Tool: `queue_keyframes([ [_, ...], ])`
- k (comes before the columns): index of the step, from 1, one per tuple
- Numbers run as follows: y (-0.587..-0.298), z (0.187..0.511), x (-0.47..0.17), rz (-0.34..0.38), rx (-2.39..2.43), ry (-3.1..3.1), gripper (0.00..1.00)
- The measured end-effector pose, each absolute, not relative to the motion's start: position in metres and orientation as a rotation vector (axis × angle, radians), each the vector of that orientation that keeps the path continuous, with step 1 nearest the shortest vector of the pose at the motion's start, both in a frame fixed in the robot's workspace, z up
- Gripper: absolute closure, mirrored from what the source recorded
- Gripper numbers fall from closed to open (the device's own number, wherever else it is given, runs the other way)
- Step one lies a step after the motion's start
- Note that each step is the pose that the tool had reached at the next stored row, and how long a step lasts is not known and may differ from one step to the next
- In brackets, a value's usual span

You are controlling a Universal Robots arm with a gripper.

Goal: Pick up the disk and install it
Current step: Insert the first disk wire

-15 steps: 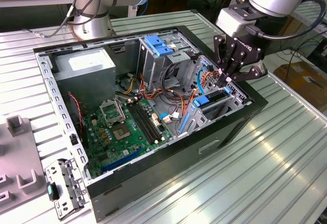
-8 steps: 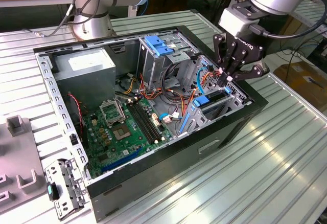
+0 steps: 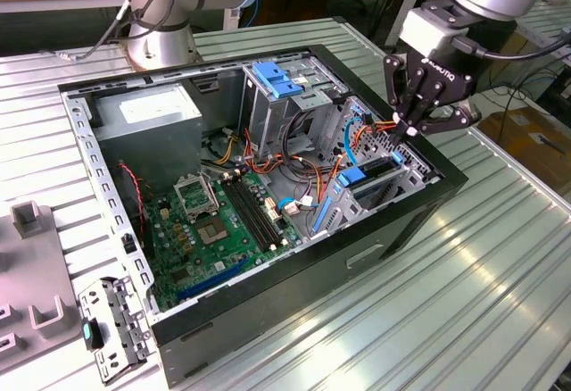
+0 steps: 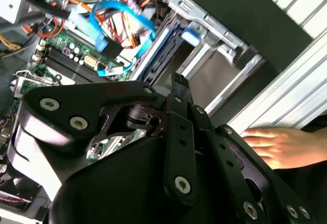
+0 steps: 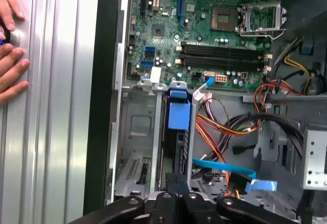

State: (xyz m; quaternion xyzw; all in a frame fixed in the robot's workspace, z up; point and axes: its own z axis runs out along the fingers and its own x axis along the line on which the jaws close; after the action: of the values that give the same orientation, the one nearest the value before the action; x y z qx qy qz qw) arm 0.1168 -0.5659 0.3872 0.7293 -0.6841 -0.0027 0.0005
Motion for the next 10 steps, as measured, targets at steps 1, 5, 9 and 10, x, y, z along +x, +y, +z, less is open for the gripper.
queue_keyframes([
  [1,-0.566,0.387,0.122,-0.009,2.291,-2.148,0.89],
  [5,-0.565,0.387,0.135,-0.010,2.293,-2.145,0.89],
  [9,-0.564,0.387,0.140,-0.010,2.330,-2.104,0.89],
  [10,-0.564,0.387,0.140,-0.010,2.358,-2.072,0.89],
])
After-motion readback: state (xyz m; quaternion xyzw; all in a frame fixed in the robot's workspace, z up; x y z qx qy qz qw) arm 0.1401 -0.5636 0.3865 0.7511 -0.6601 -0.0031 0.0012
